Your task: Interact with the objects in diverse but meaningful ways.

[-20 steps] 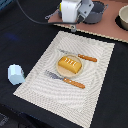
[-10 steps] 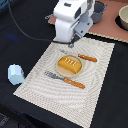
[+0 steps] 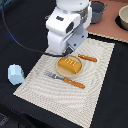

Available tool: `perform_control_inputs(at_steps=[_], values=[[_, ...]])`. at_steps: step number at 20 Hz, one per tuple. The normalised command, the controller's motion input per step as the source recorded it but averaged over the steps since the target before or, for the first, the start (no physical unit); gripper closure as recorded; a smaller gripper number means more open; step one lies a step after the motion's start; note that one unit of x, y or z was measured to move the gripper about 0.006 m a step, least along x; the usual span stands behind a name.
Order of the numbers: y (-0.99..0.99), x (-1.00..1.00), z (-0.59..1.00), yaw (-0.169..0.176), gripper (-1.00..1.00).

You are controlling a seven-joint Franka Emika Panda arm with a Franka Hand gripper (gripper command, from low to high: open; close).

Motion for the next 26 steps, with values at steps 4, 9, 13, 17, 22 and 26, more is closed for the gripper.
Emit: perform_control_inputs(at_steps=[4, 9, 13, 17, 22, 26], values=[[-0.10, 0.21, -0.20, 0.042, -1.00], [-0.08, 0.26, -0.20, 0.033, -1.00], [-0.13, 0.22, -0.22, 0.029, -1.00], [-0.14, 0.20, -0.21, 0.024, -1.00], [-0.14, 0.17, -0.21, 0.021, -1.00], [-0.12, 0.21, -0.14, 0.016, -1.00]])
